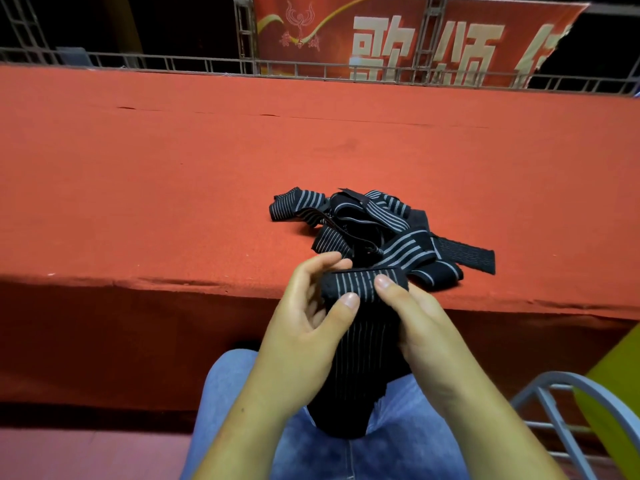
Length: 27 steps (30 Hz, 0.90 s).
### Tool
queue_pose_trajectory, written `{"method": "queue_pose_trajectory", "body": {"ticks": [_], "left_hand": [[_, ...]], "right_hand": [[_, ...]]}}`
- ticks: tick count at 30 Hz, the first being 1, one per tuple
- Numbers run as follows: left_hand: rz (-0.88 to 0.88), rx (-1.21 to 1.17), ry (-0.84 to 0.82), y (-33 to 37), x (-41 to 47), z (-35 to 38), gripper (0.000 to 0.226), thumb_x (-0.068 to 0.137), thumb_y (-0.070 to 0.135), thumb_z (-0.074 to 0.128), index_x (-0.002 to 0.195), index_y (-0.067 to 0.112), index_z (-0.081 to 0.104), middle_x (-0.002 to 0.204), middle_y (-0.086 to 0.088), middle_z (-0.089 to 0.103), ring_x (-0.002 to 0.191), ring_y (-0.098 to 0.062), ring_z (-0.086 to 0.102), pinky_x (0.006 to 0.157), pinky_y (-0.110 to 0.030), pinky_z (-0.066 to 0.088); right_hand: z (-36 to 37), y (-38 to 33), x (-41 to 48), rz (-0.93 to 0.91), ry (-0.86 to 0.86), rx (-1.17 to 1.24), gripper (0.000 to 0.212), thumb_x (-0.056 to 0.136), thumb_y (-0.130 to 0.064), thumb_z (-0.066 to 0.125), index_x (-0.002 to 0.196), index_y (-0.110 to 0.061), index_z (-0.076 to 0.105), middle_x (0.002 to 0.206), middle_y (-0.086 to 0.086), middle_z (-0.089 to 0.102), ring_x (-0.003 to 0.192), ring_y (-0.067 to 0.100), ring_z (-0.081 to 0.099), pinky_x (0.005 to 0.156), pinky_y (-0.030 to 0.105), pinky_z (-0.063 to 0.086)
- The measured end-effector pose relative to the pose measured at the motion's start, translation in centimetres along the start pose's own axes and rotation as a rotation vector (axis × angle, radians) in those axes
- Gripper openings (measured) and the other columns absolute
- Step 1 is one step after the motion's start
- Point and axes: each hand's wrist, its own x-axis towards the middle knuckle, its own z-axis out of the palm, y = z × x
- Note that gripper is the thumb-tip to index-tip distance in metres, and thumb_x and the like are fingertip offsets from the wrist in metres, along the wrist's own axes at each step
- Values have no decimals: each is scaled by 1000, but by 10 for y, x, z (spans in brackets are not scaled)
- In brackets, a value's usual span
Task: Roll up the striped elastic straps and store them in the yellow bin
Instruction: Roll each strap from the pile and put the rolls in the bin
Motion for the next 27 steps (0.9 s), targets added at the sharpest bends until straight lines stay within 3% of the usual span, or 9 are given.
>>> {"method": "queue_pose_trajectory", "body": {"ticks": [4,7,10,12,16,19,22,27], "left_hand": [[-67,83,-13,-11,0,0,65,93,48,60,153,43,37,148,15,57,139,-5,51,119,-38,39],[-111,52,-36,-18,-1,1,66,90,57,57,151,57,32,151,13,55,142,-11,49,121,-47,35],[-92,36,-32,-21,-2,2,66,92,52,59,152,55,31,146,10,60,139,-15,54,119,-49,37],[-78,49,-27,-21,-2,2,64,96,45,59,154,51,33,147,8,59,140,-16,53,119,-49,38],[-47,84,3,-17,1,2,62,96,28,61,153,35,40,144,12,61,136,-6,55,118,-40,41],[-42,72,12,-12,3,0,46,95,24,64,140,29,55,129,10,71,125,-6,64,109,-33,47],[0,118,16,-9,4,-1,27,101,13,65,125,24,65,119,7,75,116,-11,69,105,-38,51],[22,126,45,-6,4,-2,24,100,10,66,120,23,67,114,8,76,112,-10,70,102,-38,52]], "right_hand": [[3,1,0,-15,-14,10,38,94,-34,58,122,-14,75,122,10,78,120,27,72,113,54,49],[4,3,0,-17,-8,-3,37,94,-32,58,122,-15,74,121,7,79,119,23,73,111,48,51],[6,1,-2,-26,-5,-104,30,104,-42,61,123,-22,73,120,-2,79,116,15,73,109,45,52],[6,0,-3,-58,-5,-170,33,101,-51,60,119,-27,74,116,-8,80,112,8,74,106,42,54],[5,-1,-2,-158,31,-225,30,99,-45,59,116,-26,74,114,-7,80,110,9,74,99,38,55],[3,1,0,-204,54,-243,25,103,-43,60,114,-26,74,113,-3,80,109,13,75,98,42,56],[2,1,1,-198,68,-239,25,101,-46,62,111,-27,75,110,-1,80,106,15,75,96,42,57],[2,0,1,-108,26,-153,40,91,-49,62,112,-18,76,109,0,82,106,13,76,88,27,55]]}}
